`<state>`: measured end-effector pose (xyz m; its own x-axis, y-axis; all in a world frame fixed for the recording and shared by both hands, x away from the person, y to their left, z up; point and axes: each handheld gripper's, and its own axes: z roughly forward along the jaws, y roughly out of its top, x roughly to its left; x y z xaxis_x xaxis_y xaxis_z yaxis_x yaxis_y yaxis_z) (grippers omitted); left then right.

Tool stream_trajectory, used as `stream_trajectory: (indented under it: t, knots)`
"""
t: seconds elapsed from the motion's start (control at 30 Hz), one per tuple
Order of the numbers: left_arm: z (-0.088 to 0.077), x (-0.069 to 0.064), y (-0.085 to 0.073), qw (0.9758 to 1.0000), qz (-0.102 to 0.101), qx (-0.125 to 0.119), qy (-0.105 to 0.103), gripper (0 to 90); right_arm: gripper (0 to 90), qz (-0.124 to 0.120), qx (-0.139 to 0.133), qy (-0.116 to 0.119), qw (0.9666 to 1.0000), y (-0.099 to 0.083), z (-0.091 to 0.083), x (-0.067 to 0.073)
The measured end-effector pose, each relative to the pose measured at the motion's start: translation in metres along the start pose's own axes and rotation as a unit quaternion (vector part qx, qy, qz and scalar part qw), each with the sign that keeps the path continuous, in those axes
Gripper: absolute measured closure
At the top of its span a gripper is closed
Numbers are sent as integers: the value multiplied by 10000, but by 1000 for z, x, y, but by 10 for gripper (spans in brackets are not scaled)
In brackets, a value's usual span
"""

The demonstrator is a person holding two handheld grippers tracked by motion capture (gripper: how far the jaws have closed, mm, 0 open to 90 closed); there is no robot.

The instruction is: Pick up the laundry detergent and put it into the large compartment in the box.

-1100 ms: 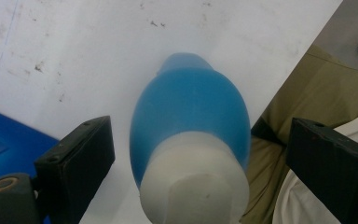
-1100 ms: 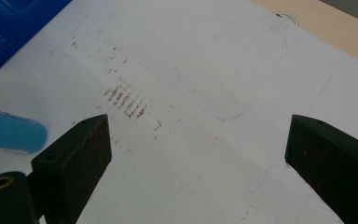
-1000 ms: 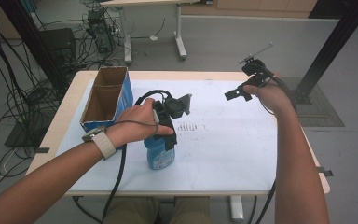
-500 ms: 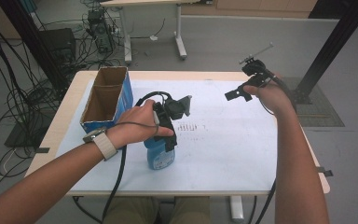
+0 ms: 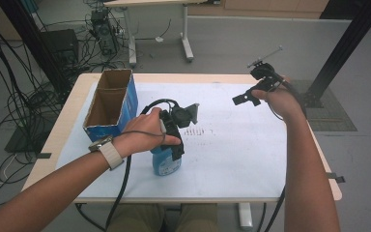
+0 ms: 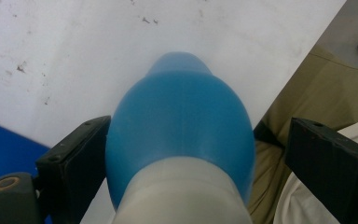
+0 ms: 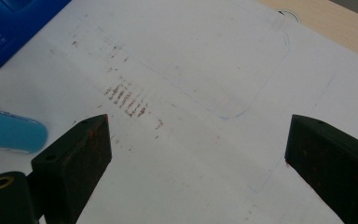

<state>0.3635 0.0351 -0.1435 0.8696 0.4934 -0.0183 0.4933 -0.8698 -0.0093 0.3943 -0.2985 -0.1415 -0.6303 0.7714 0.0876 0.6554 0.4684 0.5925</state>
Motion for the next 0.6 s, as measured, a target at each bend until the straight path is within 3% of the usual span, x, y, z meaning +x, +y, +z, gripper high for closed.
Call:
stream_trajectory:
  t: [0.6]
  knots:
    - [6,-1,-2,9999,-43,-63,116,156,69,-2,1,19,10000,-1,2,-1]
